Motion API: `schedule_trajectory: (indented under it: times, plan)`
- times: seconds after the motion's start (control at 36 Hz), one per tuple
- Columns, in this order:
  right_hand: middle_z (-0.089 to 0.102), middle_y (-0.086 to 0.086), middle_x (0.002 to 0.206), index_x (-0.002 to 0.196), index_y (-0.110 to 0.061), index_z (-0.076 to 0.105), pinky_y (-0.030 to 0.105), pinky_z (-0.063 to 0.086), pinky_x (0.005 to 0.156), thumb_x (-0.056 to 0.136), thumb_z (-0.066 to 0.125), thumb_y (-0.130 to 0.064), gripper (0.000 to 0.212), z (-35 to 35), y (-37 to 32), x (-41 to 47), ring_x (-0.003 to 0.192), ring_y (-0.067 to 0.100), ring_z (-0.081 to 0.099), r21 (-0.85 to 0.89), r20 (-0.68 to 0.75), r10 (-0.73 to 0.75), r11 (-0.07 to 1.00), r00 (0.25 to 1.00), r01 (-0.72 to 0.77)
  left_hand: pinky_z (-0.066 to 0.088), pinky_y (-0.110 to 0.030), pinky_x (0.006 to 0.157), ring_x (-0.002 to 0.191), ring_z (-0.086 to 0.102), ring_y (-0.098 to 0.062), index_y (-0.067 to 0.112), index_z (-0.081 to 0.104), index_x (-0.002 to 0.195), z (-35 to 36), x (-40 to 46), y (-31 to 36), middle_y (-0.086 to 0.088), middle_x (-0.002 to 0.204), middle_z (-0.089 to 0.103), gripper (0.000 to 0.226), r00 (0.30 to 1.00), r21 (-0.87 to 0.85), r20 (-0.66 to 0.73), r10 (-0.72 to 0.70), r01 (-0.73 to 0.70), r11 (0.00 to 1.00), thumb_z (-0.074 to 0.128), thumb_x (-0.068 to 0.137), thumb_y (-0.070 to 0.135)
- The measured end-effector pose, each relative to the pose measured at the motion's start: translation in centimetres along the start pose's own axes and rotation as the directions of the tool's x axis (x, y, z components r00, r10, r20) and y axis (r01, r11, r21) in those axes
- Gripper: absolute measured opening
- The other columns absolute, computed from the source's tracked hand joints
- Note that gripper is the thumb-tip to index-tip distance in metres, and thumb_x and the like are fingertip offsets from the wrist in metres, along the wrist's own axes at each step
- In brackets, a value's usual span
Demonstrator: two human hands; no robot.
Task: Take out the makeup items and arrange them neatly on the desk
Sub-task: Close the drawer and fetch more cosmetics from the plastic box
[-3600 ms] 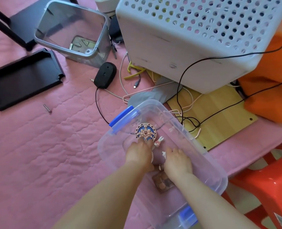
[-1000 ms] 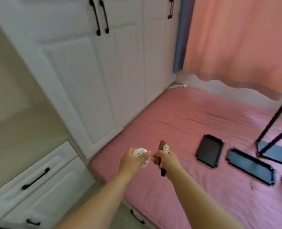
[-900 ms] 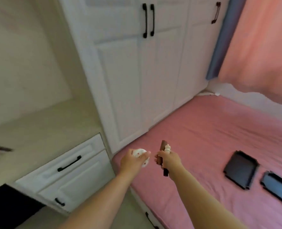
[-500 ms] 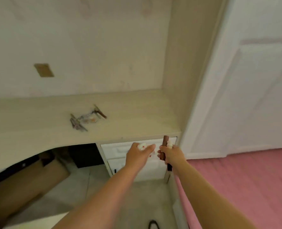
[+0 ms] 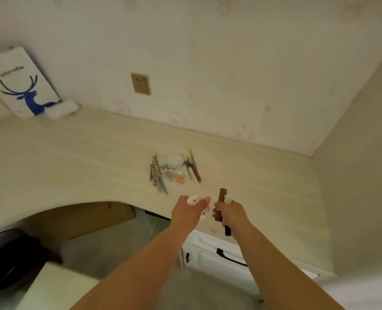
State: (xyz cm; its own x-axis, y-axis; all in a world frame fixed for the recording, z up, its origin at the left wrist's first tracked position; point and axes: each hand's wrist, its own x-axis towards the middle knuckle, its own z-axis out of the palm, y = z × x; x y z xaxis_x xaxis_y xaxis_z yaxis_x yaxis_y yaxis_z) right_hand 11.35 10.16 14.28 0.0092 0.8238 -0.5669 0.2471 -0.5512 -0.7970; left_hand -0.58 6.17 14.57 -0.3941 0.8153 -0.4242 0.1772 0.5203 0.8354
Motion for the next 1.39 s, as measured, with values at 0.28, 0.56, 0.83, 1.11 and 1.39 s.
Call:
schedule_trajectory:
  times: [0.28,0.56,0.83,1.11,1.39]
  plan:
    - [0.062,0.006,0.075,0.079,-0.013,0.055,0.023,0.041,0.052,0.088,0.058,-0.013,0.009,8.9,-4.1,8.3,0.062,0.015,0.06,-0.039,0.103,0.045,0.998,0.994,-0.042,0.048,-0.046,0.096,0.103,0.057,-0.028,0.017,0.047,0.114,-5.3,10.6,-1.1,-0.008,0.109,0.057,0.04,0.978,-0.263,-0.041,-0.204,0.187,0.947,0.064,0.085,0.038]
    - [0.065,0.008,0.084,0.101,-0.009,0.062,0.029,0.044,0.064,0.083,0.057,-0.025,0.024,20.1,-9.5,14.8,0.072,0.021,0.059,-0.117,0.157,0.111,0.989,0.981,-0.093,0.051,-0.046,0.092,0.099,0.06,-0.028,0.012,0.048,0.115,-12.5,21.3,-0.5,-0.009,0.107,0.058,0.056,0.975,-0.296,-0.062,-0.214,0.187,0.937,0.064,0.068,0.039]
    - [0.059,0.003,0.081,0.097,-0.013,0.055,0.029,0.041,0.066,0.086,0.053,-0.018,0.012,25.0,-13.8,21.1,0.071,0.019,0.054,-0.202,0.082,-0.02,0.979,0.996,0.036,0.039,-0.027,0.075,0.094,0.054,-0.022,0.013,0.05,0.12,-15.4,30.6,-0.4,-0.007,0.113,0.059,0.044,0.968,-0.116,-0.125,-0.218,0.204,0.972,0.063,0.084,0.035]
    - [0.06,0.008,0.098,0.104,-0.007,0.056,0.033,0.042,0.074,0.085,0.058,-0.026,0.027,27.1,-15.2,26.8,0.089,0.026,0.057,-0.492,0.058,-0.159,0.854,0.986,0.166,0.046,-0.03,0.089,0.101,0.058,-0.023,0.023,0.046,0.126,-14.8,37.0,1.0,-0.006,0.116,0.059,0.042,0.989,0.073,-0.13,-0.069,0.08,0.994,0.054,0.09,0.041]
    - [0.054,0.011,0.119,0.118,-0.009,0.048,0.039,0.038,0.09,0.093,0.046,-0.041,0.041,28.0,-13.8,28.3,0.111,0.03,0.046,-0.833,0.018,-0.306,0.523,0.952,0.183,0.037,-0.038,0.093,0.114,0.042,-0.025,0.03,0.047,0.125,-14.9,38.3,-0.8,-0.005,0.124,0.049,0.038,0.984,0.512,-0.134,0.115,-0.03,0.858,0.038,0.094,0.05]
